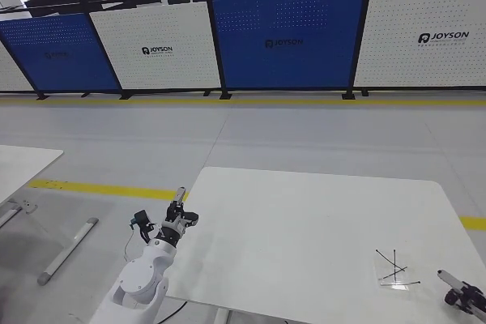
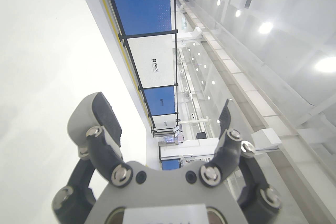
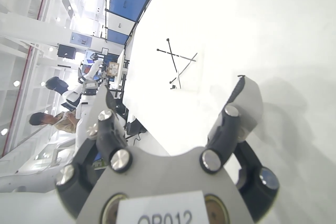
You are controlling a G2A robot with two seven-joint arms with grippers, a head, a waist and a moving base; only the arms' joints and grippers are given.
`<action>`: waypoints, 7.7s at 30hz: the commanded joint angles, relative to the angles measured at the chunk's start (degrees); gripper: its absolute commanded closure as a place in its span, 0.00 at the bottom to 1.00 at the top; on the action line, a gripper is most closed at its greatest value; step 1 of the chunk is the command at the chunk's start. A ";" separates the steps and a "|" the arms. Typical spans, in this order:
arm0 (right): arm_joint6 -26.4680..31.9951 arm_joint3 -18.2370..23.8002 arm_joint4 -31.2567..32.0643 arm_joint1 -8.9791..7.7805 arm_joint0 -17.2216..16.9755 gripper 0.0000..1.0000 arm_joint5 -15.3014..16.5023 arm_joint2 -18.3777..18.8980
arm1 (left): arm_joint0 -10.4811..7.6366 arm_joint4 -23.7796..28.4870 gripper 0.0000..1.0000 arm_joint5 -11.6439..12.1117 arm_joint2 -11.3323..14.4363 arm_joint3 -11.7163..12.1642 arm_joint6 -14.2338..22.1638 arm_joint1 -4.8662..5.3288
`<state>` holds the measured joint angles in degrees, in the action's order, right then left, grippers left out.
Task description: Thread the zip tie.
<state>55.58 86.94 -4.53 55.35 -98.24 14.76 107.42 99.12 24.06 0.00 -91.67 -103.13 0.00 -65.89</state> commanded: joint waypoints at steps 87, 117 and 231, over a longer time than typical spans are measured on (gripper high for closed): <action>23.79 0.89 16.97 -7.52 19.17 0.78 -17.64 -15.11 | 0.00 0.00 0.00 0.00 0.00 0.00 0.00 0.00; 23.22 -1.16 20.04 -8.12 24.17 0.80 -21.65 -21.81 | 0.00 0.00 0.00 0.00 0.00 0.00 0.00 0.00; -7.41 13.08 0.25 -6.35 15.88 1.00 4.72 -17.43 | 0.00 0.00 0.00 0.00 0.00 0.00 0.00 0.00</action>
<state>48.17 100.03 -4.28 49.00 -82.37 19.48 90.01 99.12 24.06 0.00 -91.67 -103.13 0.00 -65.89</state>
